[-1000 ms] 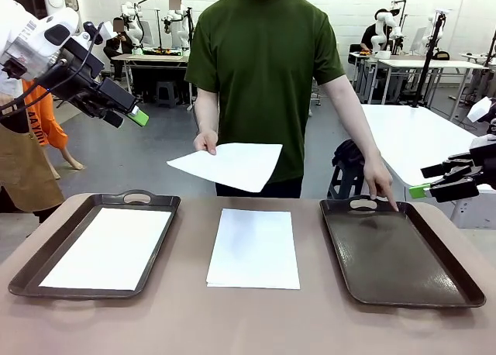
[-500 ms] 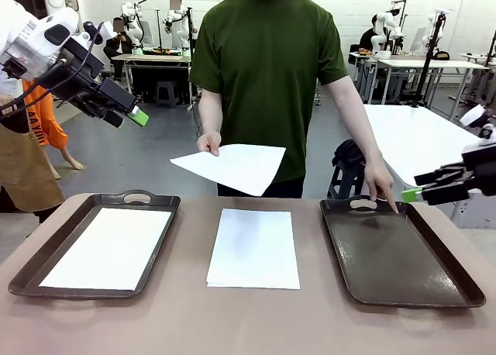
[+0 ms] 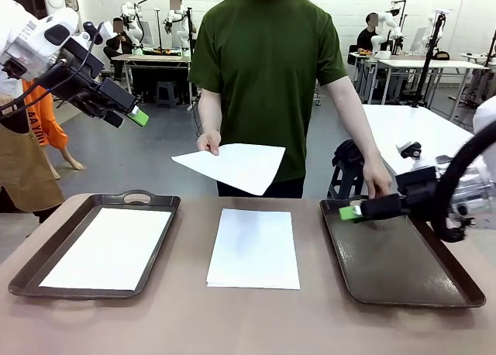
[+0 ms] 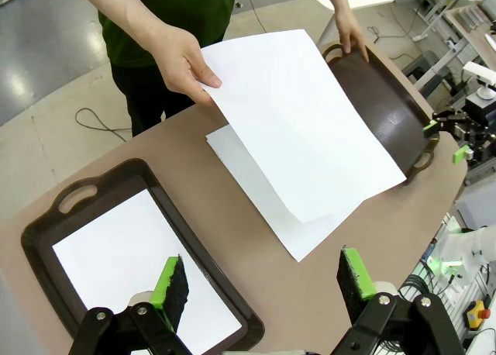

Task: Sort the A4 documents.
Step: Receive the A4 Paper.

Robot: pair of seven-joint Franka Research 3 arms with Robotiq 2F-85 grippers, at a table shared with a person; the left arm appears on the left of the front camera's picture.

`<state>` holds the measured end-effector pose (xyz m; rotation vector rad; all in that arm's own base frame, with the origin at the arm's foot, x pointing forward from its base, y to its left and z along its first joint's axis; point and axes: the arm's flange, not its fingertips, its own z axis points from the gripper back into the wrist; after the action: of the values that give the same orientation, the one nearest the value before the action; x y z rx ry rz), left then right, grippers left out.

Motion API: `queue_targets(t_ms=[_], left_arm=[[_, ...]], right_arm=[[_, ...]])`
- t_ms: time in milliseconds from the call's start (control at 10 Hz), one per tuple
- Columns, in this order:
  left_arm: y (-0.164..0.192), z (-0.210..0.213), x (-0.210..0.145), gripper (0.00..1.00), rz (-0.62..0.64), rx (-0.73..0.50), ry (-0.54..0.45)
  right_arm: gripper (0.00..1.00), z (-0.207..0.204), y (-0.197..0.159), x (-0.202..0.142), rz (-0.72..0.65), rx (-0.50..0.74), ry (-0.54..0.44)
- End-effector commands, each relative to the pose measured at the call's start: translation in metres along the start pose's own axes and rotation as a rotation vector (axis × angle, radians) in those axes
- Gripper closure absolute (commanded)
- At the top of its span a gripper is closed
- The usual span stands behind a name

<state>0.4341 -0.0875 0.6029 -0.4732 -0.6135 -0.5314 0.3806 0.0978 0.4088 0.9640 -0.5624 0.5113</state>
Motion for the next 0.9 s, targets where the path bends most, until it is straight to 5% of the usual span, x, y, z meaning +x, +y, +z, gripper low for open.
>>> queue_targets(t_ms=[0, 400, 800], left_arm=[[0.001, 0.001, 0.0, 0.0, -0.012, -0.005, -0.008], [0.001, 0.001, 0.0, 0.0, -0.012, -0.005, -0.008], [0.001, 0.001, 0.0, 0.0, -0.012, -0.005, -0.008]], right_arm=[[0.0, -0.018, -0.01, 0.029, -0.199, 0.086, -0.037], [0.0, -0.072, -0.02, 0.054, -0.42, 0.218, -0.044], [0.0, -0.108, -0.031, 0.082, -0.515, 0.225, -0.077]])
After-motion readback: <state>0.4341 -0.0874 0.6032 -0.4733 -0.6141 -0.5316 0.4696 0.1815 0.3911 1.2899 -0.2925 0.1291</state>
